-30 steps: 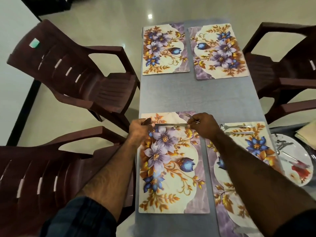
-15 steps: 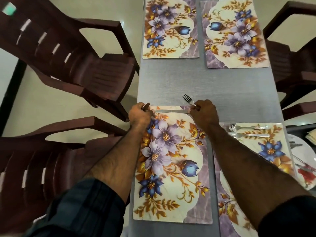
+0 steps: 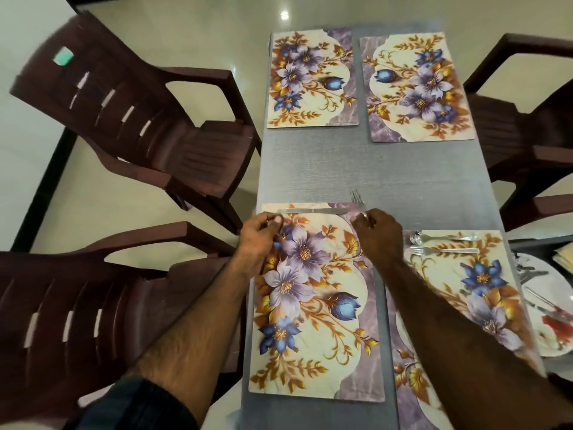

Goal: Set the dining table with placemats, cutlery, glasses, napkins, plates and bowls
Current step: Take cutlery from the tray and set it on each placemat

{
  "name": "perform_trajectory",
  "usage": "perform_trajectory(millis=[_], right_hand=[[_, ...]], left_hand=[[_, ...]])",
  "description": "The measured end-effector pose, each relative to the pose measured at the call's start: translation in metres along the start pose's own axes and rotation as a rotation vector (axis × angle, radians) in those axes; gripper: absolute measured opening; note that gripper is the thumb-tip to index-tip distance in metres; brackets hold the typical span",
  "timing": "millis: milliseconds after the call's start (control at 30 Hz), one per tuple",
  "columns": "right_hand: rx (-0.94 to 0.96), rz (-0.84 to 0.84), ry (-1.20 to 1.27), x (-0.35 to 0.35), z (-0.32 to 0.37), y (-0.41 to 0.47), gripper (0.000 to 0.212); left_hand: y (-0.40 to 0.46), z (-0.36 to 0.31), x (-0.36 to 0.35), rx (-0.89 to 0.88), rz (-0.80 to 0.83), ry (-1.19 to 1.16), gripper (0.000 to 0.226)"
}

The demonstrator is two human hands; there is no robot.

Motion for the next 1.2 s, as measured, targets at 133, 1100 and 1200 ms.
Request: perform_trajectory(millis=[133, 1100, 1200], right_hand=[[-0.079, 0.244, 0.216, 0.002, 0.006, -0.067, 0.032], [-0.059, 0.352, -0.282, 0.023, -0.057, -0.294, 0.035], [-0.069, 0.376, -0.308, 0.021, -0.065, -0.291, 0.028]], left_hand=[[-0.070, 0.014, -0.012, -0.045, 0.317, 0.173, 0.012], [-0.241, 0.137, 0.023, -0.507, 0.282, 1.171, 0.020], [-0.238, 0.146, 0.019, -0.471, 0.292, 1.151, 0.017]])
Point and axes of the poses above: each hand's wrist, its own y-axis towards the middle knuckle, its own x-axis out of the back of the hand, z = x × y, the point moved 5 cm from there along y, towards the middle knuckle, and after that the axes turned 1 degree about y, right-handed, at the moved point
